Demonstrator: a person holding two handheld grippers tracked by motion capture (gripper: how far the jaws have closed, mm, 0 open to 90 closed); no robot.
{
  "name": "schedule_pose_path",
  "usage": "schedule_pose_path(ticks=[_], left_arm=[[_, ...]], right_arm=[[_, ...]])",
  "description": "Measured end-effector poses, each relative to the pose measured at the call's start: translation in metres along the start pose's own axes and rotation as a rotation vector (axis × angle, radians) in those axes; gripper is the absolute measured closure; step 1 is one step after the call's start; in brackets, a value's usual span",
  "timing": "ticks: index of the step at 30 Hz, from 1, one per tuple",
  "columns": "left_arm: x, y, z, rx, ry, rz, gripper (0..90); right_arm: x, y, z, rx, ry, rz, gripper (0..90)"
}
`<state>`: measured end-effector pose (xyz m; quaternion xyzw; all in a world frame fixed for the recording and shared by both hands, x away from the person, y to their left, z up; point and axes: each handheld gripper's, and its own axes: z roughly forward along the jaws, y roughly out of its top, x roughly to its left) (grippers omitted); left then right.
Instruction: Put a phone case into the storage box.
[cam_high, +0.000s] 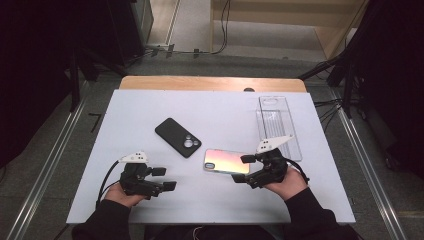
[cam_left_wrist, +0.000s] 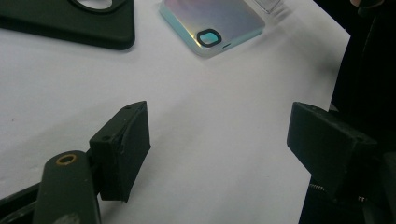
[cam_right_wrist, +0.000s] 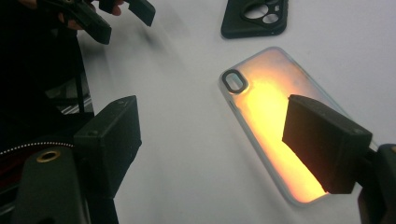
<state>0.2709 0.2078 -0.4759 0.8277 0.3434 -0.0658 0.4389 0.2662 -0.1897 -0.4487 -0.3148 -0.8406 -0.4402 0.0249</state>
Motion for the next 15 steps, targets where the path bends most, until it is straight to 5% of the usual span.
schedule_pose_path(ticks=[15], left_arm=[[0.000, 0.000, 0.000, -0.004, 0.006, 0.005, 22.0]], right_arm=[[-0.004, 0.019, 0.013, 0.016, -0.004, -0.017, 17.5]])
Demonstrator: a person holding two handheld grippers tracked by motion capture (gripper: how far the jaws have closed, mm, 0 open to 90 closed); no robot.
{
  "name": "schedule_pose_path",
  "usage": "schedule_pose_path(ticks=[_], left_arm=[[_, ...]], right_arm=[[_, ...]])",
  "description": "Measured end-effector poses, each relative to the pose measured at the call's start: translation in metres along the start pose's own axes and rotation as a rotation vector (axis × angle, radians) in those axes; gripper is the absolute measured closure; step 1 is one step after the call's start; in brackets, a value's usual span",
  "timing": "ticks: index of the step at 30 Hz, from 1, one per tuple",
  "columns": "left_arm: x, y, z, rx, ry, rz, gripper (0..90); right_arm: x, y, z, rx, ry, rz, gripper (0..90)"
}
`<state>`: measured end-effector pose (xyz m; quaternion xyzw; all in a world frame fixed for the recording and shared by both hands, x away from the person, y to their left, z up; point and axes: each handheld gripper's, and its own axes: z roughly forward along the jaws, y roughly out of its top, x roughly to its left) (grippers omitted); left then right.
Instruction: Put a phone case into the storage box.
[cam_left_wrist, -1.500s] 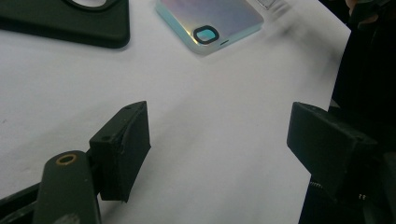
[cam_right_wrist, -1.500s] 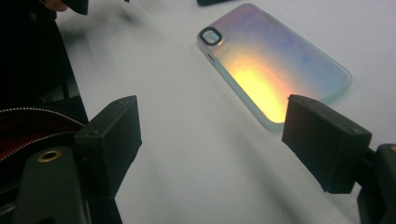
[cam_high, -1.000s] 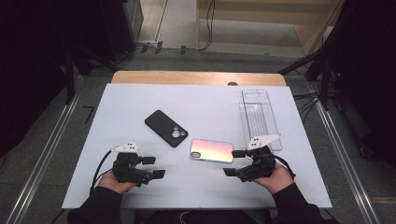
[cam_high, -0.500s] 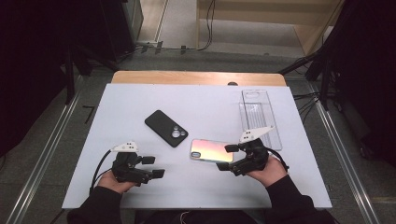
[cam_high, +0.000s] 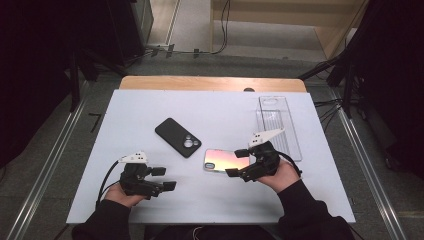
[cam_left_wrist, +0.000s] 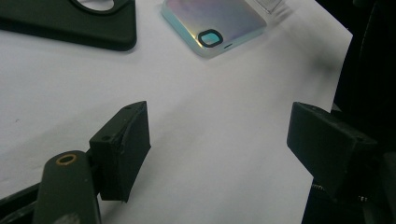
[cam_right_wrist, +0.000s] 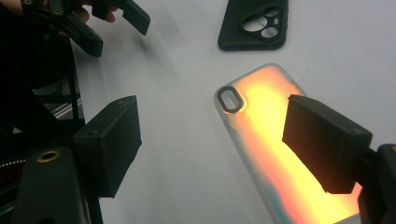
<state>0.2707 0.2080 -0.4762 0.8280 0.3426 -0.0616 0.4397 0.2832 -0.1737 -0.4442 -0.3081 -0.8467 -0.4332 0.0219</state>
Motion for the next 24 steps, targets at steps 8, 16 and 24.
schedule_pose_path(ticks=[8, 16, 24], left_arm=[[0.000, 0.000, 0.000, 0.001, -0.001, 0.002, 22.1], [0.000, 0.000, 0.000, 0.001, -0.003, 0.005, 22.1], [-0.001, 0.000, 0.000, 0.003, -0.005, 0.005, 22.1]], right_arm=[[-0.002, 0.013, 0.009, -0.009, 0.002, -0.012, 17.5], [-0.003, 0.024, 0.021, -0.004, 0.003, -0.018, 17.4], [-0.008, 0.034, 0.035, 0.017, 0.007, -0.026, 17.5]])
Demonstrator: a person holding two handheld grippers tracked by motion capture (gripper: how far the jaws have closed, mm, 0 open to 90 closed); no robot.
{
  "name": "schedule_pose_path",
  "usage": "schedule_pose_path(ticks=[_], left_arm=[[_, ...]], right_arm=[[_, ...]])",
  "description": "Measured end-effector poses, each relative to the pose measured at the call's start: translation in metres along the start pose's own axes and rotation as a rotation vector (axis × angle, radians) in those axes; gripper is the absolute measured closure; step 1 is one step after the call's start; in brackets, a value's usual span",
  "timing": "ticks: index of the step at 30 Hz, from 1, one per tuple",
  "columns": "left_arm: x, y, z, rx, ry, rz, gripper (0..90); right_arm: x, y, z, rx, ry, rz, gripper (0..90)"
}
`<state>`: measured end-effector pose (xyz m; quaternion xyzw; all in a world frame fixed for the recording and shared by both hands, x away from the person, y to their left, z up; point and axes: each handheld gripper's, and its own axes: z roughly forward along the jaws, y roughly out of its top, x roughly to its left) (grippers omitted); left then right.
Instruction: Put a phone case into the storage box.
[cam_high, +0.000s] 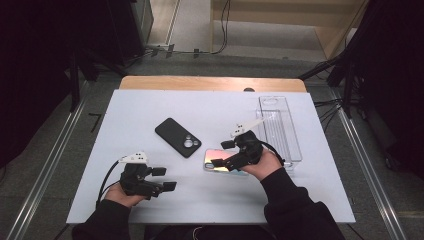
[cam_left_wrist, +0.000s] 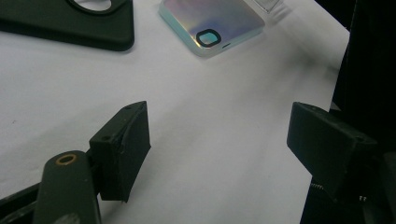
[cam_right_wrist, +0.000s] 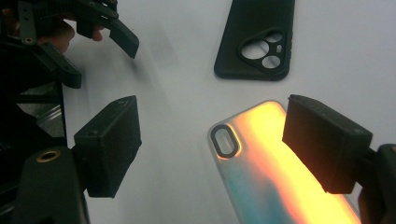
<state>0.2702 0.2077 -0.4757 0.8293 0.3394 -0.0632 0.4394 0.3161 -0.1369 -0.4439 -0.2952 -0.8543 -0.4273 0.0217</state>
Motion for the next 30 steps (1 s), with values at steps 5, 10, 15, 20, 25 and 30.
schedule_pose_path(ticks=[5, 10, 15, 20, 25, 30], left_arm=[[0.000, 0.000, 0.000, 0.000, -0.001, 0.001, 22.1], [0.000, 0.000, 0.000, -0.001, -0.002, 0.001, 22.0], [0.000, 0.000, 0.000, -0.001, -0.004, 0.002, 22.0], [0.000, 0.000, 0.000, -0.002, -0.004, 0.003, 22.0], [0.000, 0.000, 0.000, -0.003, -0.005, 0.004, 22.0], [-0.001, 0.000, 0.000, -0.003, -0.006, 0.004, 22.1]], right_arm=[[-0.006, 0.006, 0.006, 0.010, 0.010, -0.003, 17.5], [-0.011, 0.009, 0.011, 0.030, 0.007, -0.007, 17.4], [-0.014, 0.008, 0.016, 0.043, 0.003, -0.014, 17.4], [-0.016, 0.006, 0.021, 0.074, -0.031, -0.030, 14.5], [-0.017, 0.002, 0.026, 0.102, -0.047, -0.013, 9.2], [-0.019, -0.003, 0.032, 0.150, -0.041, -0.037, 8.8]])
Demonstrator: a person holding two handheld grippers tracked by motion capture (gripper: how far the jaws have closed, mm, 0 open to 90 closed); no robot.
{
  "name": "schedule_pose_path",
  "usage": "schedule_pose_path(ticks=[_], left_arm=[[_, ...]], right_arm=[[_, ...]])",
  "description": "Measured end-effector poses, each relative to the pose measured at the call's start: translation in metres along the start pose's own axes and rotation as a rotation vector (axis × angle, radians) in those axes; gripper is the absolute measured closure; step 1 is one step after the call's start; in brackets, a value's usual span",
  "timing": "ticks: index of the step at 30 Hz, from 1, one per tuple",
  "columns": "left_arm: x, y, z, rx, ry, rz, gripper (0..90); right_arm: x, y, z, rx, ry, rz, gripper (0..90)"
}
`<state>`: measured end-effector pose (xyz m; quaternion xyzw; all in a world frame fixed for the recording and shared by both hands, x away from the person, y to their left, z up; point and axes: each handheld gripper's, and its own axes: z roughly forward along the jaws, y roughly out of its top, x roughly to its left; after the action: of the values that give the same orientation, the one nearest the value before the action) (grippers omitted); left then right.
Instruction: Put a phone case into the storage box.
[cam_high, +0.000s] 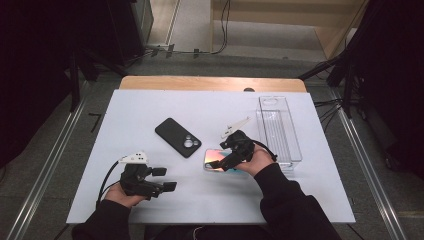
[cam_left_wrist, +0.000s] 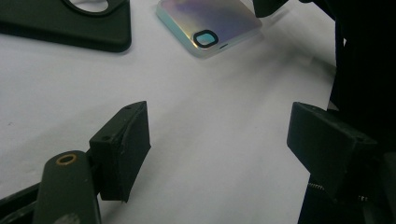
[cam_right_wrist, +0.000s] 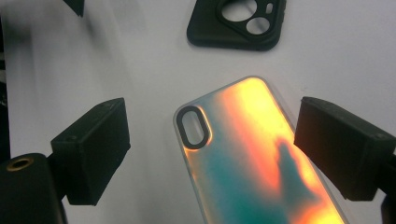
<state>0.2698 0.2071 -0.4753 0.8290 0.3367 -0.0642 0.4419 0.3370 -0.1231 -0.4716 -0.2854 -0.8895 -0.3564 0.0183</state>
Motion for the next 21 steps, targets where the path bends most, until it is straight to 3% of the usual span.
schedule_pose_path(ticks=[4, 8, 15, 21], left_arm=[[0.000, 0.000, 0.000, 0.000, -0.001, 0.000, 22.0], [0.000, 0.000, 0.000, 0.001, -0.002, -0.001, 22.0], [0.000, 0.000, 0.000, 0.003, -0.003, 0.001, 22.1], [0.000, 0.000, 0.000, 0.001, -0.005, 0.000, 22.1]], right_arm=[[-0.002, -0.002, 0.002, 0.007, 0.022, 0.005, 8.8], [-0.002, -0.001, 0.004, 0.033, 0.037, -0.031, 8.9], [-0.001, 0.007, 0.006, 0.131, 0.005, -0.129, 11.0], [-0.009, 0.007, 0.011, 0.192, -0.004, -0.112, 10.8]])
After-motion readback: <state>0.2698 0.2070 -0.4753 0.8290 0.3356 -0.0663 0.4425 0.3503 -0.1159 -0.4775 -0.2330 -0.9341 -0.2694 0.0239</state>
